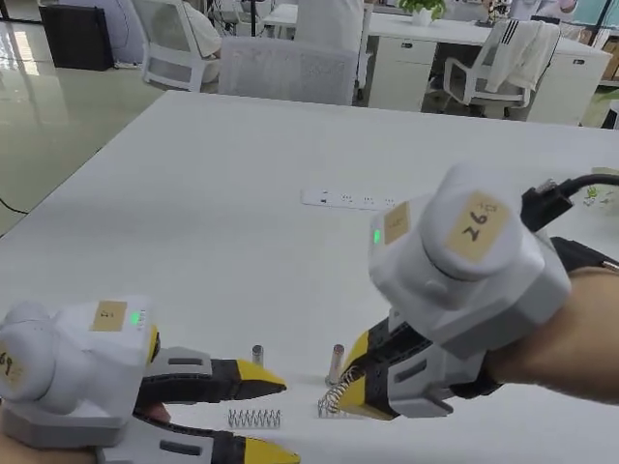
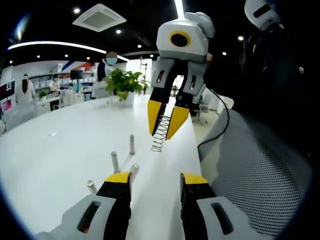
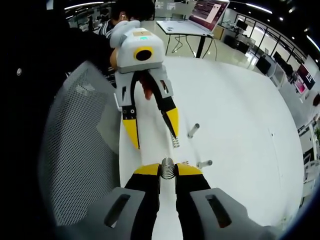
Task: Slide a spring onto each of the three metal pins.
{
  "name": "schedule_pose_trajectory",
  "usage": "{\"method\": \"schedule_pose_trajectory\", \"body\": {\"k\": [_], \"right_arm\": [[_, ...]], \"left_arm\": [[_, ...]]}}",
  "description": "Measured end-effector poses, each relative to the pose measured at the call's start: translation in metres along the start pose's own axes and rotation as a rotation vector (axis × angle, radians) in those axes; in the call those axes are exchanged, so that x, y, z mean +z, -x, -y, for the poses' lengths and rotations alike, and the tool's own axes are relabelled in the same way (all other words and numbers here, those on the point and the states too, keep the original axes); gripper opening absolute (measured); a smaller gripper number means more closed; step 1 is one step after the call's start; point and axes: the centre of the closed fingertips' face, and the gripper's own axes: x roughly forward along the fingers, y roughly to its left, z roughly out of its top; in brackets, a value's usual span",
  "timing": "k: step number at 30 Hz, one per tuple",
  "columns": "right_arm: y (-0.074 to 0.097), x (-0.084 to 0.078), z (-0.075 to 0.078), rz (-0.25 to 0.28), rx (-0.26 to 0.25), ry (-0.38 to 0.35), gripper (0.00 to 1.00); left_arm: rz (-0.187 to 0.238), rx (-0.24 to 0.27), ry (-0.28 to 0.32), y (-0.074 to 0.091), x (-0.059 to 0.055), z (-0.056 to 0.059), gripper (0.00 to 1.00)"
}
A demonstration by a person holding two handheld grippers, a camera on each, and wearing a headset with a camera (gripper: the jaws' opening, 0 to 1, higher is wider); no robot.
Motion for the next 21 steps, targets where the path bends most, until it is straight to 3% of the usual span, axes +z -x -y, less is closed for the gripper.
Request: {"method": "schedule_pose_trajectory", "body": {"k": [9, 21], "right_arm": [[0.002, -0.005, 0.005, -0.01, -0.008, -0.007, 0.08], [0.012, -0.016, 0.016, -0.022, -0.03, -0.034, 0.08]], "left_arm": [[-0.003, 0.036, 0.009, 0.013, -0.004, -0.003, 0.36], [0.05, 0.164, 0.076, 0.032, -0.013, -0.02, 0.43]]}}
